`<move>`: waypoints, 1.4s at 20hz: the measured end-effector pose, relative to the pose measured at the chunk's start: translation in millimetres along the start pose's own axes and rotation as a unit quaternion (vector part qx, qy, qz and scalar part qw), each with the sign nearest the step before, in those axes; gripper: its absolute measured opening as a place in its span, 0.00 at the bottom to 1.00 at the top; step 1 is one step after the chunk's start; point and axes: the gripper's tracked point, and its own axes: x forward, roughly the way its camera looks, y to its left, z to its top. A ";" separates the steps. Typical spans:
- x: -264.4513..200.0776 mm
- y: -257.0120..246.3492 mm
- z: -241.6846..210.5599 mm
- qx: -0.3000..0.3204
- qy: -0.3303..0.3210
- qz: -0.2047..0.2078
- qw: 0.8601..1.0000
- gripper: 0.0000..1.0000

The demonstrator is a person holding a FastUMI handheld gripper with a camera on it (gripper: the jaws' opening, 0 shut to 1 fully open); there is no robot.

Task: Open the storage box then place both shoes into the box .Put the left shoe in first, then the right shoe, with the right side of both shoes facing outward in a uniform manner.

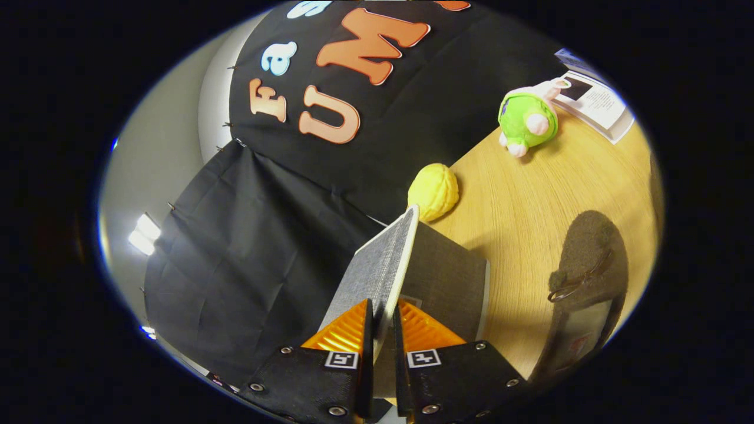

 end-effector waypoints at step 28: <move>77.1 214.3 -41.0 -0.024 -0.002 0.119 0.993 0.09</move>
